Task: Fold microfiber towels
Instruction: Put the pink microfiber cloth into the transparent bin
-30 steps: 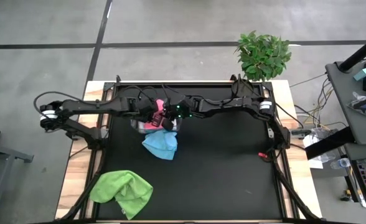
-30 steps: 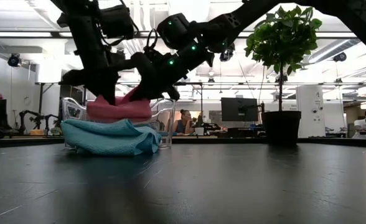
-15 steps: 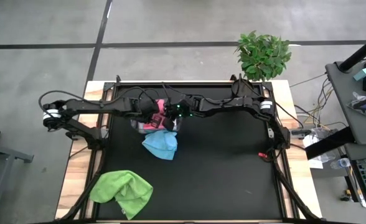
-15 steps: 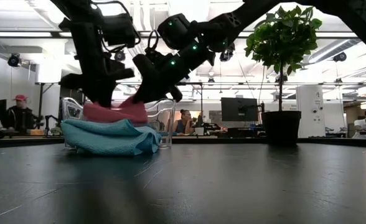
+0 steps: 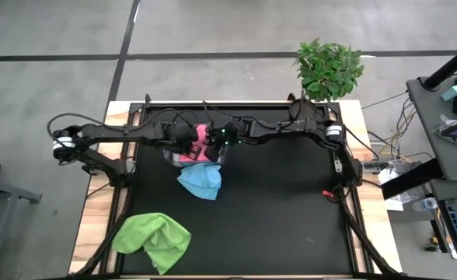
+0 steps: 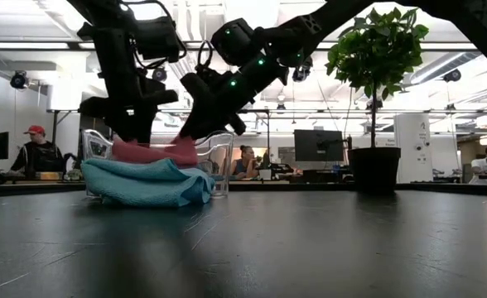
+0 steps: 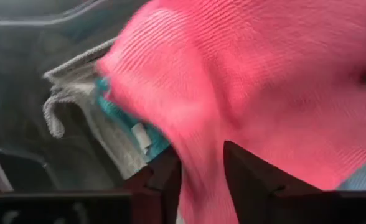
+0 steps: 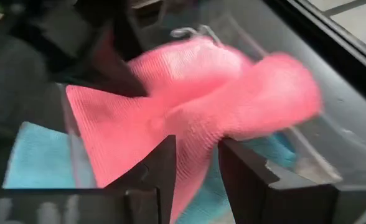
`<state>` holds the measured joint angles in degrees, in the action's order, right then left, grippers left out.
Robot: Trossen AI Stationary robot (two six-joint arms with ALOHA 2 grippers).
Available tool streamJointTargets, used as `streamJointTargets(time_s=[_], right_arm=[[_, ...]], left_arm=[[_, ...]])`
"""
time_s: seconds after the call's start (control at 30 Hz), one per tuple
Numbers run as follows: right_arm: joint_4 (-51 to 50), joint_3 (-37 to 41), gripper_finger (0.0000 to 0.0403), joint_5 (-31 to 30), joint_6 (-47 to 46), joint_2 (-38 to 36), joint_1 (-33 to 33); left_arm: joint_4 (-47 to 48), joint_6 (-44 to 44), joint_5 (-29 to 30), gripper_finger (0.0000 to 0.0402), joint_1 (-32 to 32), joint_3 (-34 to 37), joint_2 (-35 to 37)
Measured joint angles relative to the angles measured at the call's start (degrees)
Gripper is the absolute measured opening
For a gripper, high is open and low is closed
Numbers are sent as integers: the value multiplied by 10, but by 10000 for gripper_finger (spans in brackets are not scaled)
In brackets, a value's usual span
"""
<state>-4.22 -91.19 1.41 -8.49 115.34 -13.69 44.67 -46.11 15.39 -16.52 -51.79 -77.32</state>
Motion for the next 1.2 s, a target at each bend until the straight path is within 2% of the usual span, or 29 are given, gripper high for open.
streamJointTargets(time_s=[0.13, 0.33, 0.43, 0.57, 0.67, 0.8, 0.97, 1.2], right_arm=[[-24, -1, 111, -1, 4, -10, -11], [-45, -1, 112, 0, 30, -26, -17], [-69, -1, 109, 0, 56, -43, -20], [-76, 8, 88, 4, 114, -70, -22], [-68, 10, 59, 18, 155, -75, -25], [-65, 5, 16, 31, 146, -62, -29], [-60, -21, 9, 31, 134, -29, -25], [-70, -90, 9, 30, 122, 53, -23]], left_arm=[[20, 4, 0, 126, 0, 0, 9], [44, 46, 0, 132, 0, -8, 31], [36, 86, 1, 132, 0, -15, 44], [-9, 183, 16, 129, 0, -18, 48], [-60, 256, 17, 111, 0, -16, 42], [-84, 316, 18, 68, -1, -14, 24], [-106, 329, 50, 9, -2, 0, 4], [-144, 331, 68, 5, -22, 45, 3]])
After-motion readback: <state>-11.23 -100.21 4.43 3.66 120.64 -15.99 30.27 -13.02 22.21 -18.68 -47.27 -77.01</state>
